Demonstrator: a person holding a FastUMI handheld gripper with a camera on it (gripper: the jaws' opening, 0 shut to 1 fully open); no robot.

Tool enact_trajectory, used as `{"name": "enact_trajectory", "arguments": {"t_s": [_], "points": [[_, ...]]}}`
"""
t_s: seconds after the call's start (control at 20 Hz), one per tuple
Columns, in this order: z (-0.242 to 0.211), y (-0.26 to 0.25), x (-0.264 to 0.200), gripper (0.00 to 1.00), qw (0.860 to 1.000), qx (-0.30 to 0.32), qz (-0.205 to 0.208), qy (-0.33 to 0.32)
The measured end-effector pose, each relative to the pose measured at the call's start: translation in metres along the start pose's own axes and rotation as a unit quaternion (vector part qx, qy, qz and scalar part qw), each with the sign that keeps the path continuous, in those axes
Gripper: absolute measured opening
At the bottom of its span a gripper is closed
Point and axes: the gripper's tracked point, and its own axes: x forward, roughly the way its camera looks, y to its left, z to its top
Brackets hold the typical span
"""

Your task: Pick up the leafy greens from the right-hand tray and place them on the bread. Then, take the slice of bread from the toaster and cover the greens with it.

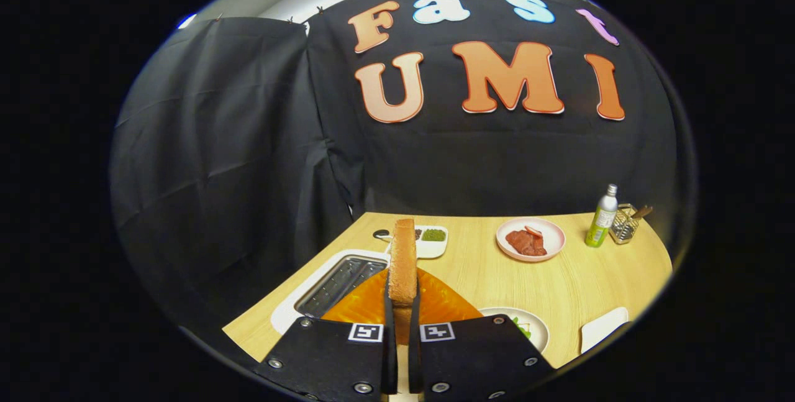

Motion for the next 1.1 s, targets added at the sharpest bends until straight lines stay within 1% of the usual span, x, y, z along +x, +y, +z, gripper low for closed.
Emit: {"name": "enact_trajectory", "arguments": {"t_s": [0.2,0.35,0.5,0.65,1.1], "points": [[-0.029,-0.037,-0.001,0.07,1.000,0.011,-0.013,0.020],[-0.052,-0.053,0.000,0.07,0.999,0.022,-0.015,0.038],[-0.072,-0.061,0.003,0.07,0.998,0.035,-0.007,0.054],[-0.094,-0.061,0.007,0.07,0.996,0.041,0.011,0.077],[-0.119,-0.099,0.011,0.07,0.994,0.049,-0.009,0.095]]}}
